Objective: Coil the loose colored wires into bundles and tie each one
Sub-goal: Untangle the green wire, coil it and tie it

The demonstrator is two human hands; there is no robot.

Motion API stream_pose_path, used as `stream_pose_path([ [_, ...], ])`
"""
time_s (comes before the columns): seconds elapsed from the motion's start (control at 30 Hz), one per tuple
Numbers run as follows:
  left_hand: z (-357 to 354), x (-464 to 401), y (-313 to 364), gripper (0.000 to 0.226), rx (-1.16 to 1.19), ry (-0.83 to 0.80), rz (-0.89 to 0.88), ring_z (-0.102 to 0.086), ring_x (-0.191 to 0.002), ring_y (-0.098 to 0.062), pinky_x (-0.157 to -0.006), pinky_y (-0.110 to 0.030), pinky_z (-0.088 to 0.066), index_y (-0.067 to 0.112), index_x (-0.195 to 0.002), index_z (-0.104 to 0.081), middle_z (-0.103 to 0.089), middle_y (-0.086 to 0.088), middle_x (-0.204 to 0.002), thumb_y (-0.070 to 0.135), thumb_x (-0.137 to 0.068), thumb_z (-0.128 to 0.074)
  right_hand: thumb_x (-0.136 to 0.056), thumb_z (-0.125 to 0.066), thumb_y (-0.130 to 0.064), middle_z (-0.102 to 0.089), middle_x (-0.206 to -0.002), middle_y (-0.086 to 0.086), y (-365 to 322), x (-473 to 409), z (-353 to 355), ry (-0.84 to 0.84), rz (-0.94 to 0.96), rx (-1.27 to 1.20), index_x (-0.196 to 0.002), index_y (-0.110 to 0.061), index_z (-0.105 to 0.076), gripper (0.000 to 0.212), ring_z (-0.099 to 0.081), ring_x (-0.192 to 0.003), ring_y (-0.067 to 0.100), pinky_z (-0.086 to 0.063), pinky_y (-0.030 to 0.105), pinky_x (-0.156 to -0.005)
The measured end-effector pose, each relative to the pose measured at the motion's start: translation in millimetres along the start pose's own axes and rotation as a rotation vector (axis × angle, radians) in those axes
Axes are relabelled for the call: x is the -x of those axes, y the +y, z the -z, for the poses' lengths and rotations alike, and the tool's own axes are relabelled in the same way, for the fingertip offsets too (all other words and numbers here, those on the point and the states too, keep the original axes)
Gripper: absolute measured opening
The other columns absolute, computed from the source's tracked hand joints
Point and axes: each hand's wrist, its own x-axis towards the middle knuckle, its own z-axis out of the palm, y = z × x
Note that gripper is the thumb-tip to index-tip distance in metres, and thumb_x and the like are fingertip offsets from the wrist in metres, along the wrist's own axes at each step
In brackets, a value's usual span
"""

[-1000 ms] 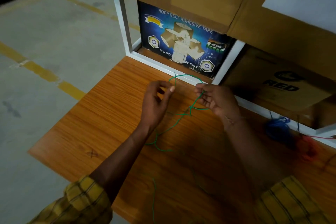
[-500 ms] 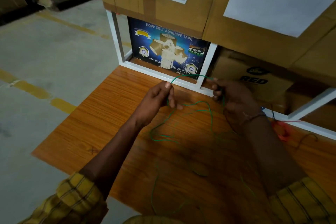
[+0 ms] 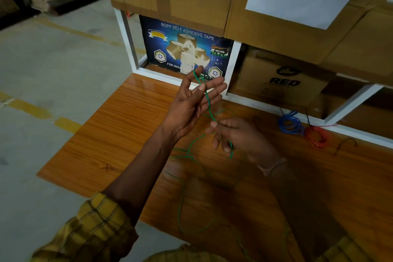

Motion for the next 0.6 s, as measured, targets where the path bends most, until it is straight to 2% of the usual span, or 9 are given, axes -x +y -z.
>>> stream_pose_path([
  [0.1,0.7,4.5,-5.2,0.047,-0.152,0.074,-0.010,-0.064,-0.131,-0.039,-0.116,-0.056,-0.042,0.017,-0.158,-0.026,-0.065,-0.023,-0.140,0.011,-0.114,-0.040,-0.105,-0.056,-0.014,-0.075,-0.086,0.023,-4.4,28.4,-1.8,-0.190,0.037,0.042,-0.121,0.004,-0.062,0.025,-0.061,-0.053,0.019,-0.049,0.023,-0.056],
  [0.17,-2.1,10.2,-5.2,0.047,-0.227,0.086,-0.028,-0.069,-0.124,-0.039,-0.100,-0.042,-0.054,0.019,-0.157,-0.026,-0.069,-0.023,-0.134,0.011,-0.114,-0.042,-0.101,-0.064,-0.012,-0.079,-0.099,0.014,-5.9,44.3,2.1,-0.295,0.096,0.189,-0.122,-0.003,-0.065,0.024,-0.074,-0.080,0.014,-0.054,0.017,-0.072],
  [0.23,-4.4,15.4,-4.9,0.046,-0.369,0.089,-0.054,-0.074,-0.113,-0.038,-0.087,-0.032,-0.058,0.017,-0.157,-0.026,-0.072,-0.023,-0.126,0.010,-0.114,-0.042,-0.095,-0.074,-0.017,-0.079,-0.104,0.001,-7.9,55.9,9.2,-0.328,0.207,0.419,-0.116,-0.016,-0.072,0.022,-0.073,-0.098,0.008,-0.056,0.023,-0.086],
  [0.3,-2.3,20.3,-6.0,0.044,-0.500,0.077,-0.054,-0.076,-0.106,-0.039,-0.088,-0.043,-0.060,0.017,-0.154,-0.029,-0.075,-0.020,-0.118,0.012,-0.113,-0.043,-0.093,-0.075,-0.018,-0.079,-0.098,0.000,-12.0,65.3,17.4,-0.336,0.291,0.474,-0.112,-0.020,-0.073,0.019,-0.073,-0.098,0.011,-0.054,0.035,-0.094],
  [0.37,1.2,25.3,-7.5,0.042,-0.617,0.038,-0.032,-0.078,-0.099,-0.037,-0.090,-0.058,-0.059,0.022,-0.152,-0.033,-0.076,-0.016,-0.111,0.016,-0.113,-0.046,-0.096,-0.070,-0.012,-0.078,-0.088,0.009,-18.4,76.4,26.6,-0.350,0.338,0.309,-0.118,-0.013,-0.068,0.023,-0.075,-0.087,0.026,-0.057,0.040,-0.088],
  [0.4,1.5,28.0,-7.5,0.042,-0.700,0.009,-0.028,-0.078,-0.093,-0.030,-0.085,-0.055,-0.060,0.024,-0.152,-0.035,-0.077,-0.012,-0.105,0.018,-0.112,-0.048,-0.096,-0.067,-0.008,-0.076,-0.084,0.012,-23.0,82.3,31.6,-0.354,0.356,0.196,-0.123,-0.010,-0.066,0.027,-0.074,-0.081,0.036,-0.060,0.040,-0.082],
  [0.47,-0.3,34.2,-6.0,0.043,-0.883,-0.046,-0.039,-0.070,-0.072,-0.009,-0.072,-0.035,-0.053,0.023,-0.153,-0.039,-0.072,0.002,-0.082,0.018,-0.111,-0.051,-0.097,-0.061,-0.005,-0.071,-0.078,0.015,-30.0,89.8,42.8,-0.347,0.369,0.032,-0.128,-0.005,-0.063,0.031,-0.067,-0.067,0.048,-0.063,0.039,-0.070],
  [0.53,-3.3,40.4,-4.3,0.038,-0.910,-0.129,-0.009,-0.067,-0.062,-0.009,-0.070,-0.029,-0.051,0.018,-0.149,-0.045,-0.069,0.005,-0.071,0.015,-0.111,-0.050,-0.102,-0.054,-0.011,-0.062,-0.064,0.009,-33.3,87.8,54.0,-0.289,0.399,-0.043,-0.124,-0.001,-0.063,0.026,-0.056,-0.047,0.036,-0.057,0.029,-0.055],
  [0.6,-5.1,46.1,-3.9,0.029,-0.801,-0.214,0.070,-0.069,-0.057,-0.025,-0.064,-0.035,-0.055,0.015,-0.142,-0.051,-0.073,-0.008,-0.074,0.014,-0.113,-0.046,-0.104,-0.050,-0.020,-0.042,-0.055,0.003,-33.1,78.0,64.1,-0.165,0.423,-0.146,-0.115,0.001,-0.065,0.027,-0.039,-0.038,0.016,-0.047,0.028,-0.047],
])
